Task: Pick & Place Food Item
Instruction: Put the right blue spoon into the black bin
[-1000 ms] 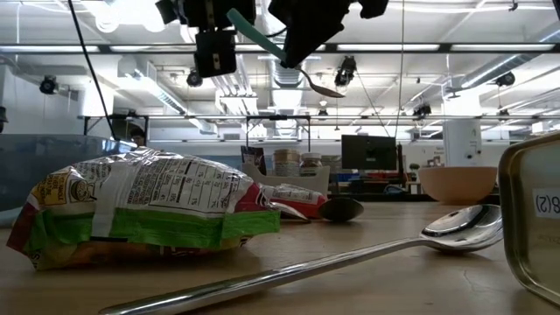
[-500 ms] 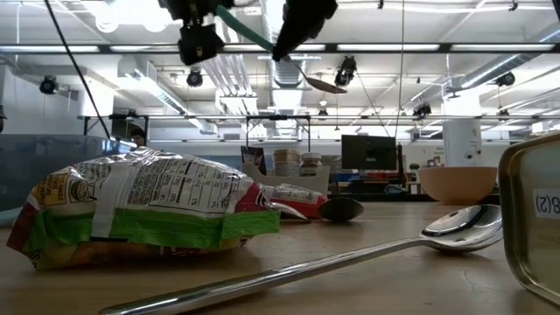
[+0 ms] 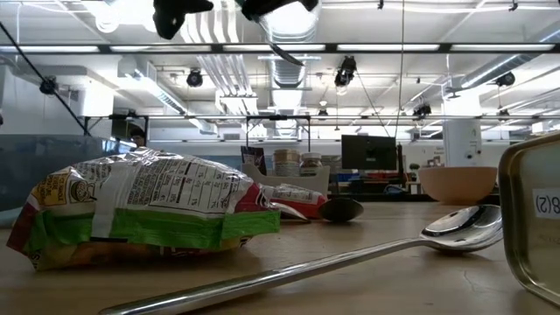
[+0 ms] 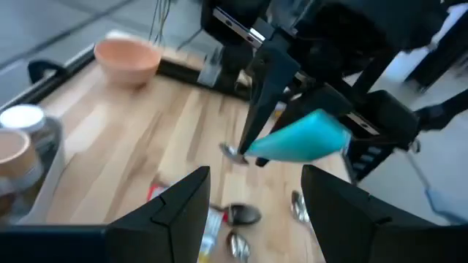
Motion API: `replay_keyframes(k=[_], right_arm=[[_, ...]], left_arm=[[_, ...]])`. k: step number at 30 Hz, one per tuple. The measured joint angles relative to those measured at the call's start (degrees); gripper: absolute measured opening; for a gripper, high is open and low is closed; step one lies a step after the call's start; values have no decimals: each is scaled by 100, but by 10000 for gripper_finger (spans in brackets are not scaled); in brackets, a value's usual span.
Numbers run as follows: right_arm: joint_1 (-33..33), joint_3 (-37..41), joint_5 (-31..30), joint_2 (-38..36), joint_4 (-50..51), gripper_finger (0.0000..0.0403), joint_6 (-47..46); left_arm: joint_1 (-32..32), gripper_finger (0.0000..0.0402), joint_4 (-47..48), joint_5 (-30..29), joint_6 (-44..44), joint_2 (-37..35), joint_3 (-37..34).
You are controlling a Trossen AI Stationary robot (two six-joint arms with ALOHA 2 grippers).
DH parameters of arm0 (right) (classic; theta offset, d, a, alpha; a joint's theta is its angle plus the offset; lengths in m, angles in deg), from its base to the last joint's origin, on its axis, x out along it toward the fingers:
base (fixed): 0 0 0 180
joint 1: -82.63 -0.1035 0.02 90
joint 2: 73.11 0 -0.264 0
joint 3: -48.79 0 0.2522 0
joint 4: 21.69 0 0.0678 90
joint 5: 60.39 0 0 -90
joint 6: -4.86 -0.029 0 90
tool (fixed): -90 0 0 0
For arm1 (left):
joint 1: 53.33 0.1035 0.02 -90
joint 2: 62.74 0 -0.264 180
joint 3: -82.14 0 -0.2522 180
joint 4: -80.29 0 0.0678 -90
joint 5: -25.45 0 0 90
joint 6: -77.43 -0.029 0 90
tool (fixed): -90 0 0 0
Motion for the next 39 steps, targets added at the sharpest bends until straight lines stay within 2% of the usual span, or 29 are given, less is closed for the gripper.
replay_keyframes(k=[4, 7, 12, 26, 30, 34, 39], right_arm=[[4, -2, -22, -11, -681, 34, 251], [16, -2, -22, -23, -986, 34, 435], [55, -2, -20, -24, -1246, 34, 629], [254, -2, 350, 63, -1859, 34, 844], [250, -2, 653, 63, -1890, 34, 907], [253, -2, 617, 63, -1884, 34, 914], [256, -2, 623, 55, -1875, 34, 791]], left_arm=[[-5, 219, -1481, 52, 0, -341, -945], [-9, 219, -2607, 366, -113, -445, -1511], [-11, 219, -4083, 469, -276, -497, -2021], [-11, 219, -4292, 449, -415, -163, -1700], [-11, 210, -4298, 469, -437, -4, -1595], [-11, 162, -4289, 487, -459, 35, -1566], [-11, 63, -4309, 451, -580, 31, -1566]])
